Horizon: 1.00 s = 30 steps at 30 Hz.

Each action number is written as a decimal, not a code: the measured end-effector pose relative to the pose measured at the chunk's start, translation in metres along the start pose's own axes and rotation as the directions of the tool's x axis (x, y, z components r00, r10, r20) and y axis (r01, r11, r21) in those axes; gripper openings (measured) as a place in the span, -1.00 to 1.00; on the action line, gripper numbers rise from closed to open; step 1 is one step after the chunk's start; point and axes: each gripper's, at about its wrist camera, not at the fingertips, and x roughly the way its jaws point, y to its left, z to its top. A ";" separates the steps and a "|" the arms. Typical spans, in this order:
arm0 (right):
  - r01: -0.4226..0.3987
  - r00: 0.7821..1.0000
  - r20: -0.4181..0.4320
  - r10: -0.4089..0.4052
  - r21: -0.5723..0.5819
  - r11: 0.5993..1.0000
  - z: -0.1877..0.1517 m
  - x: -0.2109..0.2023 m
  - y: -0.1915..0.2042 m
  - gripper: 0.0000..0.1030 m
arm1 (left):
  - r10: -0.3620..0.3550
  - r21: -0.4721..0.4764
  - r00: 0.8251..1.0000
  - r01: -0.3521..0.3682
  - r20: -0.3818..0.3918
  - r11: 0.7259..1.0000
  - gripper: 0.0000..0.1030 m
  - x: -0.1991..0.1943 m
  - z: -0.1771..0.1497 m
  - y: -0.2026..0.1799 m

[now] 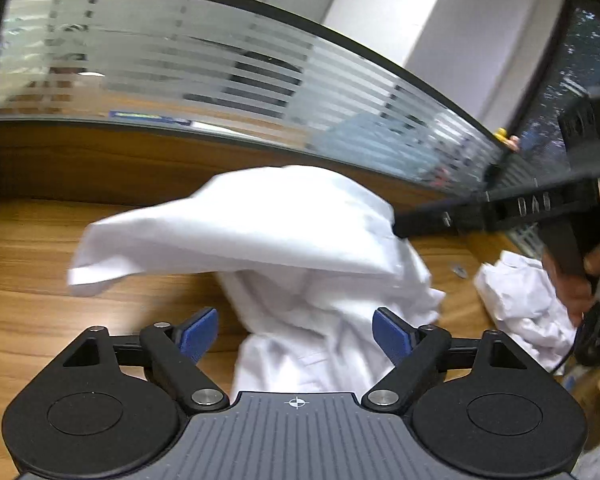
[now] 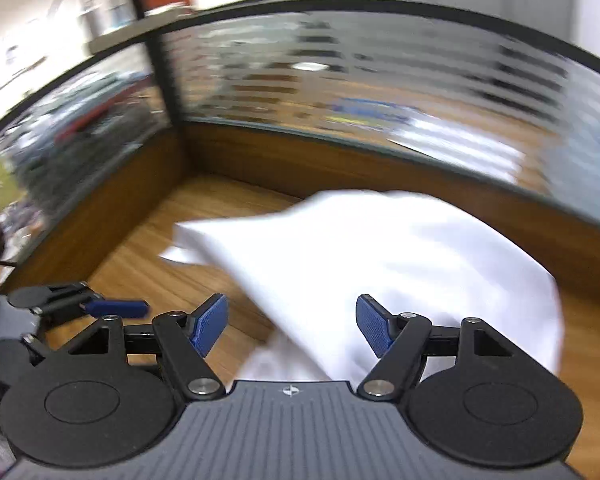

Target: Fold clothes

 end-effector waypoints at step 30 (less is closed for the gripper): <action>0.185 0.982 -0.104 -0.156 0.409 0.893 -0.166 0.064 -0.091 0.50 | 0.085 -0.008 0.951 -0.091 -0.296 0.996 0.01 0.133 -0.004 -0.061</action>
